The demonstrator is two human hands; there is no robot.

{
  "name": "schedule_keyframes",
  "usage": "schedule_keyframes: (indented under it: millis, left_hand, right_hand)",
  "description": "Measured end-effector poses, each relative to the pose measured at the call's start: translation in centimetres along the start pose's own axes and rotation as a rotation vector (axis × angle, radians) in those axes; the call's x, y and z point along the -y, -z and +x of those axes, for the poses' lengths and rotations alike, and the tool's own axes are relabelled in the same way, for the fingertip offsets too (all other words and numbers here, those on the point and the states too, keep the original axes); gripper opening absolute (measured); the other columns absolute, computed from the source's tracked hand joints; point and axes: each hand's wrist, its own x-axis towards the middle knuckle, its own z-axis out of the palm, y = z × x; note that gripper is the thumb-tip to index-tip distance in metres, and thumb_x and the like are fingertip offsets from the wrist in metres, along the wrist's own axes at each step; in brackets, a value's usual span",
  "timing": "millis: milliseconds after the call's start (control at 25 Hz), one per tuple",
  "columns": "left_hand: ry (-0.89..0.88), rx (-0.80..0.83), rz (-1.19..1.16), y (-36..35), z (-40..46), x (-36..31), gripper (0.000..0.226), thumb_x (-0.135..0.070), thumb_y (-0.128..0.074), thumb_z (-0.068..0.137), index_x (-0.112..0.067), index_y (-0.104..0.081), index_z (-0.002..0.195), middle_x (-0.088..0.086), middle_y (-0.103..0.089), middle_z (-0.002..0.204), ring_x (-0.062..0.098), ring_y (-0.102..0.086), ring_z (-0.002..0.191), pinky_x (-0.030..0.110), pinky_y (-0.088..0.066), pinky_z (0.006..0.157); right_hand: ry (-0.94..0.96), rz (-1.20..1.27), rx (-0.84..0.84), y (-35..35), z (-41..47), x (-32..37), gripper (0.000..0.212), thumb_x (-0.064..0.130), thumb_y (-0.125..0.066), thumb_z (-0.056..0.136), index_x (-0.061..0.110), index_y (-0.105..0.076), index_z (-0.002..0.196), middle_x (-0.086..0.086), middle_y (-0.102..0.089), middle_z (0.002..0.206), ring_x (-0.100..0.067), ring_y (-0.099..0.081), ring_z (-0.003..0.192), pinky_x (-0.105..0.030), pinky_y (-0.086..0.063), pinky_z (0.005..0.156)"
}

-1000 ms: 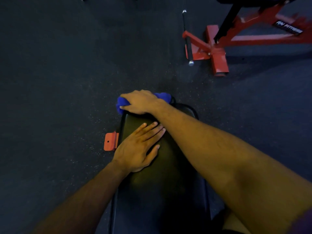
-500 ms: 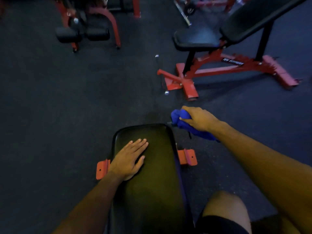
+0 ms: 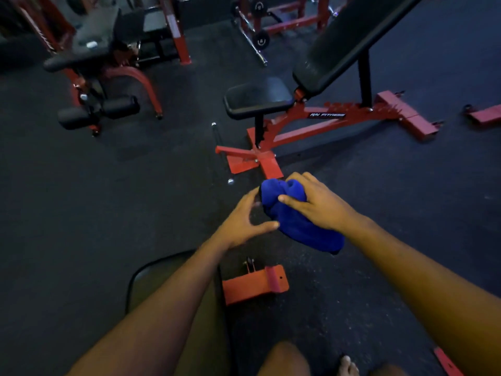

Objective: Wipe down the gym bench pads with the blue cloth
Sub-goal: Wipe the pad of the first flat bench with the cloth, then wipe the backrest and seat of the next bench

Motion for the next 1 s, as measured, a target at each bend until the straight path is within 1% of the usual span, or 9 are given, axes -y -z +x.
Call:
schedule_keyframes:
  millis: [120, 240, 320, 400, 480, 640, 760, 880, 1000]
  left_hand:
    - [0.018, 0.003, -0.254, -1.5, 4.7, -11.9, 0.081, -0.024, -0.086, 0.079, -0.021, -0.040, 0.145, 0.002, -0.054, 0.147, 0.012, -0.054, 0.135, 0.034, -0.046, 0.111]
    - [0.084, -0.135, -0.435, -0.4, 4.9, -22.6, 0.067, -0.011, -0.083, 0.081, -0.015, -0.047, 0.137, 0.000, -0.064, 0.133, 0.004, -0.062, 0.118, 0.024, -0.050, 0.098]
    - [0.092, -0.073, -0.482, 1.5, 4.4, -30.1, 0.048, -0.003, -0.077, 0.087, -0.018, -0.058, 0.129, -0.006, -0.072, 0.120, 0.004, -0.067, 0.111, 0.022, -0.051, 0.093]
    - [0.092, -0.010, -0.533, 3.4, 3.9, -36.7, 0.031, -0.007, -0.072, 0.092, -0.021, -0.066, 0.119, -0.008, -0.077, 0.112, 0.010, -0.071, 0.107, 0.022, -0.054, 0.088]
    - [0.089, -0.017, -0.602, 4.7, 3.9, -41.3, 0.028, -0.019, -0.073, 0.090, -0.026, -0.068, 0.117, -0.007, -0.076, 0.115, 0.015, -0.070, 0.109, 0.025, -0.054, 0.090]
    - [0.088, 0.123, -0.612, 6.0, 5.6, -44.8, 0.061, -0.025, -0.084, 0.080, -0.031, -0.059, 0.136, -0.006, -0.068, 0.133, 0.019, -0.064, 0.124, 0.042, -0.046, 0.112]
    - [0.078, 0.306, -0.582, 5.9, 8.1, -45.0, 0.084, -0.030, -0.088, 0.072, -0.044, -0.048, 0.144, -0.009, -0.058, 0.146, 0.021, -0.055, 0.135, 0.049, -0.040, 0.115]
    - [0.054, 0.275, -0.572, 4.0, 11.4, -47.0, 0.069, -0.040, -0.085, 0.080, -0.039, -0.052, 0.141, -0.011, -0.062, 0.140, 0.015, -0.059, 0.129, 0.042, -0.046, 0.111]
    - [0.004, 0.151, -0.460, 1.0, 17.3, -49.5, 0.039, -0.028, -0.078, 0.089, -0.030, -0.064, 0.125, -0.008, -0.073, 0.122, 0.014, -0.068, 0.114, 0.041, -0.053, 0.104]
  right_hand:
    - [-0.027, 0.076, -0.086, 9.8, -1.5, 4.0, 0.022, 0.046, -0.058, 0.095, 0.026, -0.055, 0.104, 0.005, -0.059, 0.103, -0.006, -0.058, 0.093, -0.025, -0.044, 0.080]
    - [-0.086, 0.165, -0.108, 19.3, -3.8, 10.3, 0.027, 0.047, -0.050, 0.097, 0.025, -0.060, 0.110, 0.010, -0.064, 0.107, -0.001, -0.060, 0.100, -0.017, -0.044, 0.084]
    - [-0.145, 0.206, -0.100, 25.3, -5.4, 15.2, 0.031, 0.050, -0.046, 0.096, 0.032, -0.061, 0.117, 0.016, -0.063, 0.115, 0.002, -0.059, 0.107, -0.017, -0.044, 0.089]
    - [-0.194, 0.251, -0.121, 30.4, -6.9, 19.6, 0.032, 0.053, -0.044, 0.097, 0.041, -0.060, 0.122, 0.021, -0.061, 0.121, 0.004, -0.058, 0.112, -0.016, -0.045, 0.092]
    - [-0.258, 0.332, -0.169, 34.1, -8.0, 22.8, 0.030, 0.052, -0.042, 0.098, 0.046, -0.063, 0.118, 0.027, -0.065, 0.114, 0.010, -0.060, 0.105, -0.007, -0.045, 0.083]
    - [-0.369, 0.426, -0.350, 37.6, -9.0, 24.8, 0.033, 0.054, -0.043, 0.098, 0.037, -0.071, 0.103, 0.019, -0.073, 0.096, 0.000, -0.066, 0.091, -0.017, -0.047, 0.074]
    - [-0.427, 0.476, -0.562, 39.0, -8.7, 23.5, 0.035, 0.057, -0.048, 0.093, 0.030, -0.071, 0.095, 0.011, -0.072, 0.088, -0.011, -0.065, 0.090, -0.027, -0.044, 0.074]
    - [-0.433, 0.475, -0.636, 40.8, -8.2, 21.4, 0.037, 0.058, -0.050, 0.091, 0.029, -0.072, 0.092, 0.011, -0.071, 0.079, -0.010, -0.064, 0.080, -0.029, -0.044, 0.072]
    - [-0.405, 0.434, -0.666, 44.3, -6.9, 17.4, 0.025, 0.049, -0.051, 0.096, 0.034, -0.071, 0.093, 0.015, -0.072, 0.084, -0.002, -0.065, 0.078, -0.027, -0.046, 0.072]
